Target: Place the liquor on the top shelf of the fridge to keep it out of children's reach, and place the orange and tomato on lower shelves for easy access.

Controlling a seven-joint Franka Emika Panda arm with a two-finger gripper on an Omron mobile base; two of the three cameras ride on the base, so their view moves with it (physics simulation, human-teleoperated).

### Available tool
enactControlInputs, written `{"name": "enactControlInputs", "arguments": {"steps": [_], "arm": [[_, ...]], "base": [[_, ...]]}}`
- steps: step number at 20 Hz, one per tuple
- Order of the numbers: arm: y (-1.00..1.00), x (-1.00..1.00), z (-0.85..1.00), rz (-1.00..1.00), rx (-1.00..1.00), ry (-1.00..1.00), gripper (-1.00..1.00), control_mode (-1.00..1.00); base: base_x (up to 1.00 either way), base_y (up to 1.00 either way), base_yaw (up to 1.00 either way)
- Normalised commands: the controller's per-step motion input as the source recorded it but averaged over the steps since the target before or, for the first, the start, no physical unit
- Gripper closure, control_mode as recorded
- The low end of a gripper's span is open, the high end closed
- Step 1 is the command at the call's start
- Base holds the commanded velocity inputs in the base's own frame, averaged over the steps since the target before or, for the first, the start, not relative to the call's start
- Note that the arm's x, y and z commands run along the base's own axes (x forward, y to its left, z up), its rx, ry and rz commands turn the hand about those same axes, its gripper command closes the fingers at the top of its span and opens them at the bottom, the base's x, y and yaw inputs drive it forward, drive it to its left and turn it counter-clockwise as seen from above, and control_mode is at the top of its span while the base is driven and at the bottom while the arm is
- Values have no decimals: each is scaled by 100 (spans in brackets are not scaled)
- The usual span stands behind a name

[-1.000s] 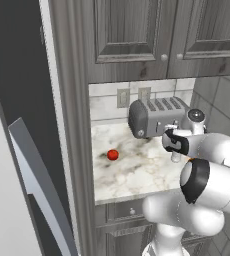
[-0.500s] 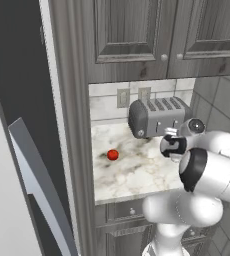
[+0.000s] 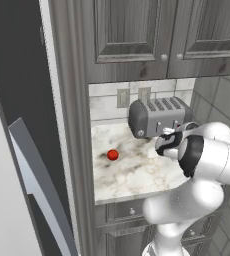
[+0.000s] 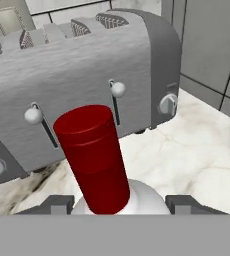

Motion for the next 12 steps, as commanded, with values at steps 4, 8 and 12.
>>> {"name": "enactControlInputs", "arguments": {"steps": [4, 8, 12], "arm": [[0, 3, 0, 2, 0, 0, 100, -100], [0, -22, 28, 13, 0, -1, 100, -100], [0, -69, 65, 26, 0, -5, 100, -100]], "base": [[0, 0, 0], [0, 0, 0], [0, 0, 0]]}}
